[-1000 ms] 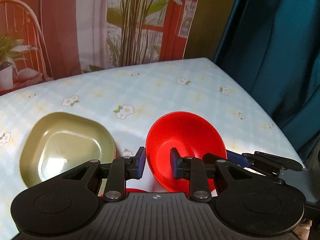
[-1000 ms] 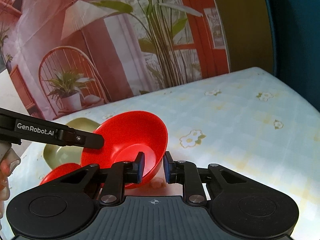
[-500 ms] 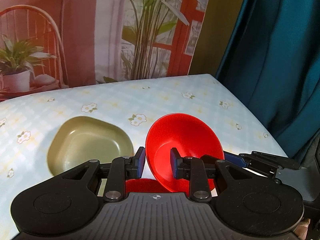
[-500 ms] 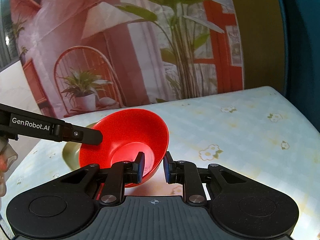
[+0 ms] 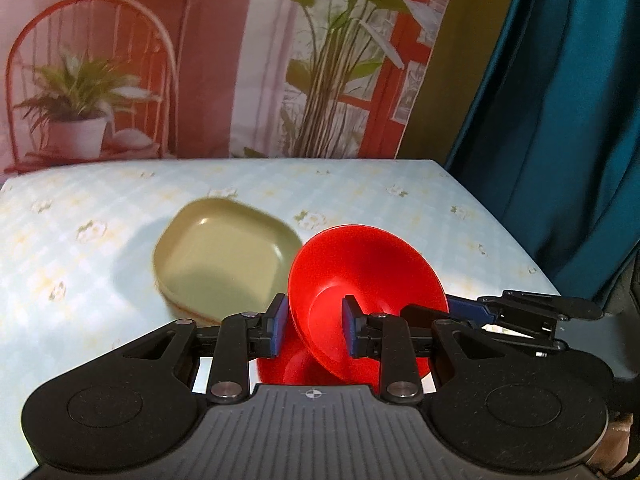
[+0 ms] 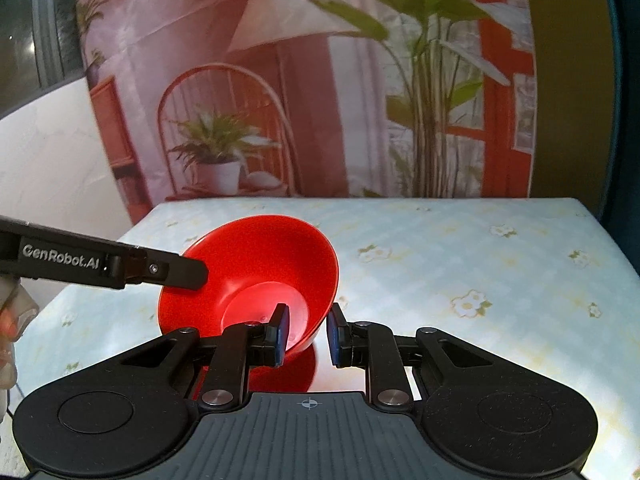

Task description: Organize plates and bowls

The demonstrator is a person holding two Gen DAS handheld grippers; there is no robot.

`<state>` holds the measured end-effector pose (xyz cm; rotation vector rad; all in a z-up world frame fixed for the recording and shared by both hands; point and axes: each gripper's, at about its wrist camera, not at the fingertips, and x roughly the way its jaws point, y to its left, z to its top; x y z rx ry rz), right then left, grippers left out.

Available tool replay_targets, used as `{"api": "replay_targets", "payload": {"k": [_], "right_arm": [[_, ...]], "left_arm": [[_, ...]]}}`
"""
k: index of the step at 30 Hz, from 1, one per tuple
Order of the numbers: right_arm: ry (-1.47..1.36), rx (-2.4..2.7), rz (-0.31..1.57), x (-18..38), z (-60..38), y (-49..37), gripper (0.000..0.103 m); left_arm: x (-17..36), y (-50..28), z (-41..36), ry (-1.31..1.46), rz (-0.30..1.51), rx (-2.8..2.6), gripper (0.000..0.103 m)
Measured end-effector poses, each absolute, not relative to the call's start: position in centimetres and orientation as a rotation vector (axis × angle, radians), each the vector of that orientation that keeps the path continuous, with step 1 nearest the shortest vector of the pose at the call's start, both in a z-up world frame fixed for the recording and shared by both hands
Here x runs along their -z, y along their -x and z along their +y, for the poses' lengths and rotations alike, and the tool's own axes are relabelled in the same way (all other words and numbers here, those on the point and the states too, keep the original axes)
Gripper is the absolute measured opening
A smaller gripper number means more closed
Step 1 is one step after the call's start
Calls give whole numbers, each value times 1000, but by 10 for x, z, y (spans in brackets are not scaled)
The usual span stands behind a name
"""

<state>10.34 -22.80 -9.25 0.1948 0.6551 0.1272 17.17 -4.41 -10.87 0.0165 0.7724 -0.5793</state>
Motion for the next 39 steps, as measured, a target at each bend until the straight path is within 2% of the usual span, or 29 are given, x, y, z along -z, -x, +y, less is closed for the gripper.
{"api": "replay_targets", "payload": {"k": [13, 24, 28, 39], "right_arm": [[-169, -155, 719, 107, -206, -97, 21], [-160, -161, 727, 116, -202, -99, 27], [-144, -165, 710, 117, -199, -98, 32], [-135, -166, 703, 118, -196, -99, 35]], "left_arm": [[139, -160, -22, 80, 806, 539, 29], [151, -158, -21, 110, 814, 532, 29], [153, -158, -21, 115, 817, 526, 29], [156, -158, -21, 125, 821, 514, 32]]}}
